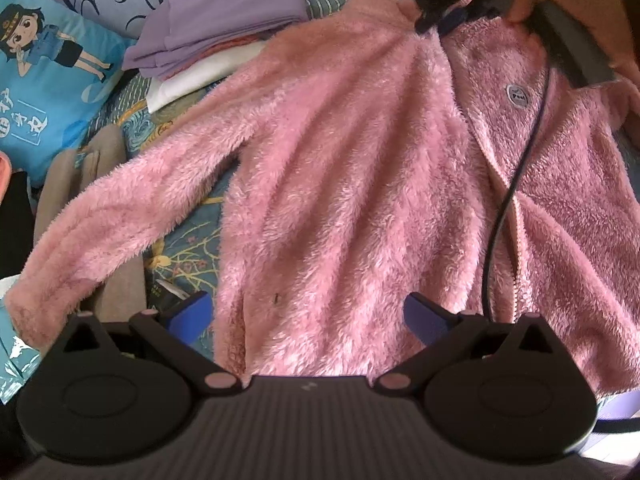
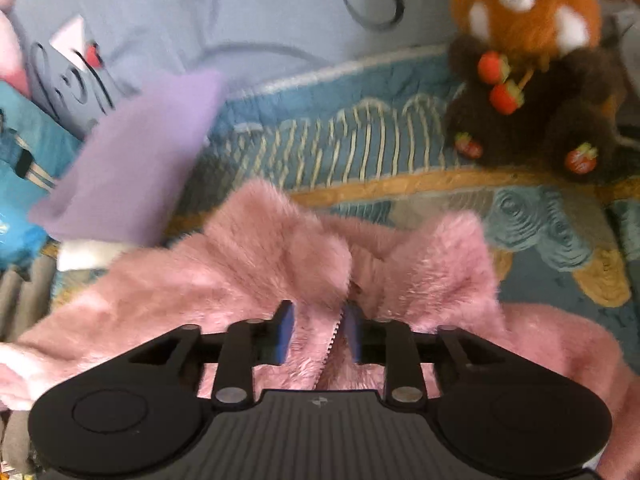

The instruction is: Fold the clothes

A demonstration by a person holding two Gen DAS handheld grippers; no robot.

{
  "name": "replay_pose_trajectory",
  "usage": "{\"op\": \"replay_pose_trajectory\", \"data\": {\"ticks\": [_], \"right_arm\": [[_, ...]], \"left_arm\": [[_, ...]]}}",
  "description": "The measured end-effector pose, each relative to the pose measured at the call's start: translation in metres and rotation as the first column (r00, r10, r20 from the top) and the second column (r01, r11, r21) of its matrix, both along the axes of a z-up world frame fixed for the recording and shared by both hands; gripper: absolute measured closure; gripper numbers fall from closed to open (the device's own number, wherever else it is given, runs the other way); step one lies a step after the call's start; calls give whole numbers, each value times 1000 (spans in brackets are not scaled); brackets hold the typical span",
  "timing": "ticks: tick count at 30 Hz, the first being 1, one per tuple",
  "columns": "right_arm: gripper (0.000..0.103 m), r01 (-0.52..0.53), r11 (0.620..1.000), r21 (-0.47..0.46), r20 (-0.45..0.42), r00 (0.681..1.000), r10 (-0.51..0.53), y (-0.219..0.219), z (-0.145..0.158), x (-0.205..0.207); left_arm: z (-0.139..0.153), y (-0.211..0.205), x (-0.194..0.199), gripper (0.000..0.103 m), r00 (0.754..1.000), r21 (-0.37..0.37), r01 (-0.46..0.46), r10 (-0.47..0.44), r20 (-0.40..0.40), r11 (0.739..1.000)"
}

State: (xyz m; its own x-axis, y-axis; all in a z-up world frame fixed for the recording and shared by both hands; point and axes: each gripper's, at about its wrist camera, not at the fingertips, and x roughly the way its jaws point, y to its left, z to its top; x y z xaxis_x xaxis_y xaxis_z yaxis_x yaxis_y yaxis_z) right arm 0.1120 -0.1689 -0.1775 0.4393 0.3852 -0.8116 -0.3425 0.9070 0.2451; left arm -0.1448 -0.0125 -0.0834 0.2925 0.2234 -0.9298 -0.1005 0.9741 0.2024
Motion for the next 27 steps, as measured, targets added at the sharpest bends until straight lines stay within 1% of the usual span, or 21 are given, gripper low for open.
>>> {"op": "replay_pose_trajectory", "data": {"ticks": [2, 5, 8, 10, 11, 12, 14, 16, 17, 18, 19, 20, 21, 22, 24, 25, 27], "right_arm": [[60, -17, 1000, 8, -3, 1000, 17, -12, 9, -26], [59, -53, 998, 14, -33, 998, 54, -27, 18, -70], [59, -145, 989, 10, -127, 981, 145, -24, 9, -125], [60, -224, 974, 10, -160, 962, 223, -14, -1, -159], [64, -257, 966, -4, -166, 953, 253, -8, -8, -172], [75, -284, 958, -25, -167, 946, 276, 0, -14, -184], [96, -284, 957, -55, -174, 947, 271, 9, -24, -196], [96, -264, 964, -13, -163, 952, 259, 14, -22, -203], [91, -283, 959, -10, -151, 949, 278, 18, -22, -206], [78, -317, 948, -21, -138, 940, 312, 23, -22, -210], [67, -358, 933, -31, -144, 925, 350, 27, -26, -213], [59, -379, 925, -28, -143, 917, 371, 27, -28, -214], [61, -386, 923, -18, -131, 916, 380, 25, -28, -215], [62, -367, 930, -3, -114, 924, 364, 19, -25, -216], [61, -296, 955, 36, -75, 952, 297, -3, -13, -221], [61, -254, 965, 59, -57, 965, 257, -19, -6, -227], [56, -203, 977, 60, -27, 978, 205, -49, 5, -247]], "left_arm": [[0, 1, -1, 0, 1000, 1, -8, 8, 1, 1000], [1, 4, -5, 0, 1000, 9, -15, 15, 8, 1000], [3, 9, -11, 0, 1000, 14, -21, 20, 19, 1000], [4, 13, -16, 0, 999, 22, -22, 21, 27, 1000], [4, 14, -18, 0, 999, 27, -23, 22, 30, 999], [5, 16, -21, 0, 999, 30, -25, 24, 36, 999], [5, 18, -24, 0, 998, 35, -31, 29, 52, 999], [4, 19, -28, 0, 997, 40, -35, 32, 68, 999], [4, 20, -29, 0, 997, 42, -37, 34, 76, 998], [4, 20, -30, 0, 995, 40, -37, 33, 91, 999], [3, 20, -31, 0, 994, 38, -36, 32, 106, 999], [3, 19, -31, 0, 992, 29, -36, 32, 125, 999], [2, 18, -31, 0, 989, 20, -34, 31, 146, 999], [1, 17, -31, 0, 986, 15, -28, 25, 166, 999], [-3, 13, -31, 0, 979, 15, -7, 4, 206, 1000], [-5, 11, -31, 0, 974, 19, 7, -11, 226, 1000], [-10, 5, -35, 0, 964, 29, 48, -54, 262, 998]]}}
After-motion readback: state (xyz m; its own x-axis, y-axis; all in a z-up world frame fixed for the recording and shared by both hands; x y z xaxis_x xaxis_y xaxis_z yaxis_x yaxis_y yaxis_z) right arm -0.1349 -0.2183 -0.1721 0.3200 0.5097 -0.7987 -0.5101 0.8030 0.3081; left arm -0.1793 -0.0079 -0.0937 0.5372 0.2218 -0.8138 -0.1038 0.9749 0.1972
